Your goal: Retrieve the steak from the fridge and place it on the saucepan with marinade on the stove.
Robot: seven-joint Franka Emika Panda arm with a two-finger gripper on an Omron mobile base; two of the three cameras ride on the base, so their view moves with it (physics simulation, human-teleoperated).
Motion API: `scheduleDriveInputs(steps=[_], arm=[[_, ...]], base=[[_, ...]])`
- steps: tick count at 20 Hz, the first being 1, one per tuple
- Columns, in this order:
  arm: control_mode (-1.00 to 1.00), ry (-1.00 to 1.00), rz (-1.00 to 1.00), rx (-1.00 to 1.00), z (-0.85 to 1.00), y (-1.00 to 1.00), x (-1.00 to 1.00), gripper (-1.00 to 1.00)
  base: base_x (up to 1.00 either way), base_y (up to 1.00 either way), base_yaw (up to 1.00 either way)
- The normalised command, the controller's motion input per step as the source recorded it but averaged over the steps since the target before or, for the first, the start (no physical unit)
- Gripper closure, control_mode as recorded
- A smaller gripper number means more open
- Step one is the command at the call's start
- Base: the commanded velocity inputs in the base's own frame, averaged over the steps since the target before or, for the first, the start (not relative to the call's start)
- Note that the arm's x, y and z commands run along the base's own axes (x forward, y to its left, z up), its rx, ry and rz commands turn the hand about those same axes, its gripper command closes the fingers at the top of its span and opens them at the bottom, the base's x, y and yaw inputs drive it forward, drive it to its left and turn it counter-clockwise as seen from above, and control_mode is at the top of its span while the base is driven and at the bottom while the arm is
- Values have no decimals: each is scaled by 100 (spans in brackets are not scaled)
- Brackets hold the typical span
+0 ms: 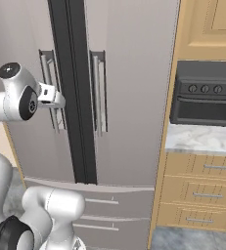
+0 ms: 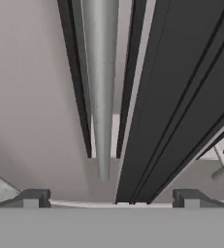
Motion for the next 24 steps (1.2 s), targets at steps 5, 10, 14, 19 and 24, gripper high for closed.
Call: scheduleDriveInputs(steps=[5,10,14,19,24], arm=[[-100,-1,-1,0,0,17,24,-100],[-100,0,-1,0,0,15,53,-100],[-100,0,0,0,0,2,71,-100],[-100,0,0,0,0,-9,51,-100],[-100,0,0,0,0,-1,55,-100]], base=[[0,0,0],[0,0,0],[0,0,0],[0,0,0],[0,0,0]])
